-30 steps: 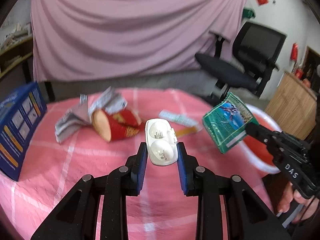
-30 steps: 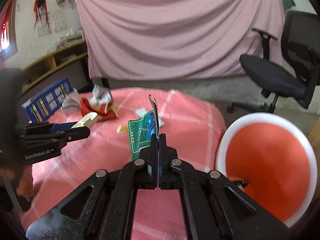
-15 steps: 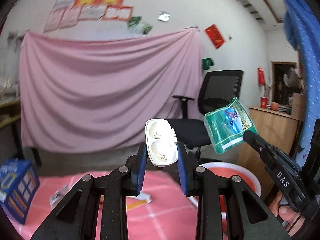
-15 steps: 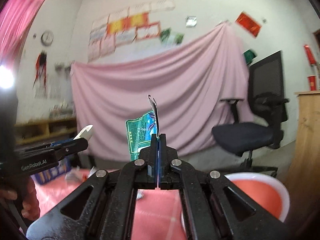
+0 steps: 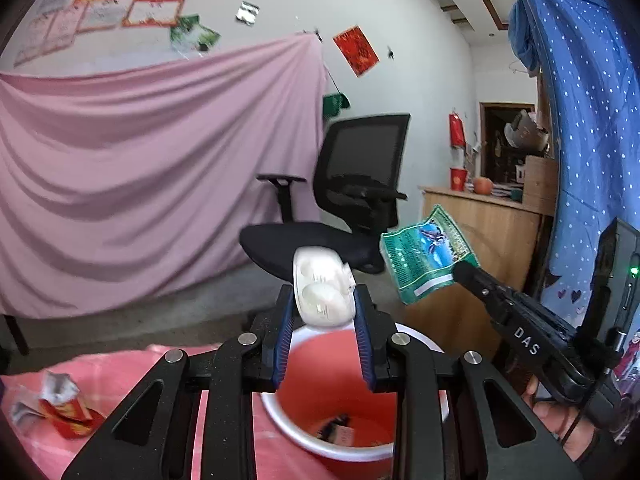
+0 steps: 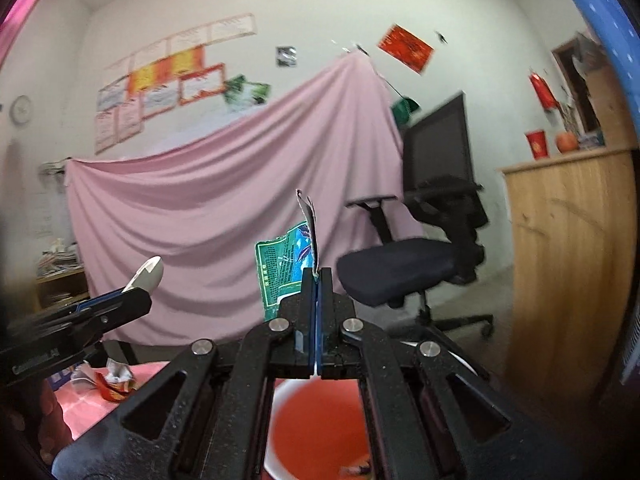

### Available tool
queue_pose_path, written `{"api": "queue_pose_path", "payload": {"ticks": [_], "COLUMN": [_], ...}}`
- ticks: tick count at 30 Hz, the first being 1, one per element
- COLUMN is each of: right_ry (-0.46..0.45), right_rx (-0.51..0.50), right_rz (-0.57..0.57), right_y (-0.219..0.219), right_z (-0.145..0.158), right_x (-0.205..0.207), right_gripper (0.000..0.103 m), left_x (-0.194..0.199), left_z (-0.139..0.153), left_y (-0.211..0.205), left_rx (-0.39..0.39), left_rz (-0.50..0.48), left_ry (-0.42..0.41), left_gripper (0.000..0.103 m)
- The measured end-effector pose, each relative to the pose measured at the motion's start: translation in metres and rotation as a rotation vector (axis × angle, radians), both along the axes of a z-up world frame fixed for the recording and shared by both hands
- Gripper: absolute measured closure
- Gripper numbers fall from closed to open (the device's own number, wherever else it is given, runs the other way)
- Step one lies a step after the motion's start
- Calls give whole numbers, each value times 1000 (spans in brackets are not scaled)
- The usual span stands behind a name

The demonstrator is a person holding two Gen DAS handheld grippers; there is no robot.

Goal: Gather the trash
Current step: 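Carry both items over the orange bucket and open both grippers, then move both open grippers back over the remaining table trash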

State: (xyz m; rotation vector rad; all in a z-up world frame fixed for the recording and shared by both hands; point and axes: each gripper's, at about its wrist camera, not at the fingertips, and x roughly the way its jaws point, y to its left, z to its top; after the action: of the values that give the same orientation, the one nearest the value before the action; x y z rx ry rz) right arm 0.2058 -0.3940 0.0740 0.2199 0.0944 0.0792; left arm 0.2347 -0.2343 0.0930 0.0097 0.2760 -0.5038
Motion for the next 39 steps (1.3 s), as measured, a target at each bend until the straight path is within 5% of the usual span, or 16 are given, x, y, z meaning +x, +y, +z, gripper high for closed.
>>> {"api": "queue_pose_path", "payload": {"ticks": [13, 18, 23, 28, 32, 39], "right_ry": [270, 377, 388, 363, 318, 194], "right_rx": [7, 5, -2, 3, 0, -41], "right_rz": [-12, 1, 7, 22, 45, 94], "right_y": [-18, -19, -17, -12, 0, 35], "right_z": [-36, -52, -52, -47, -38, -18], "right_x": [33, 48, 49, 50, 47, 39], "right_gripper": [83, 81, 78, 50, 43, 15], "left_x": [51, 54, 52, 44, 33, 7], "left_z": [-36, -42, -40, -36, -31, -17], "left_y": [-25, -13, 3, 25, 50, 101], "left_rx": [13, -3, -15, -29, -48, -99], "left_rz": [-22, 13, 46, 89, 131, 246], "left_ry": [254, 301, 317, 317, 294, 221], "left_gripper": [80, 79, 79, 72, 65, 40]}}
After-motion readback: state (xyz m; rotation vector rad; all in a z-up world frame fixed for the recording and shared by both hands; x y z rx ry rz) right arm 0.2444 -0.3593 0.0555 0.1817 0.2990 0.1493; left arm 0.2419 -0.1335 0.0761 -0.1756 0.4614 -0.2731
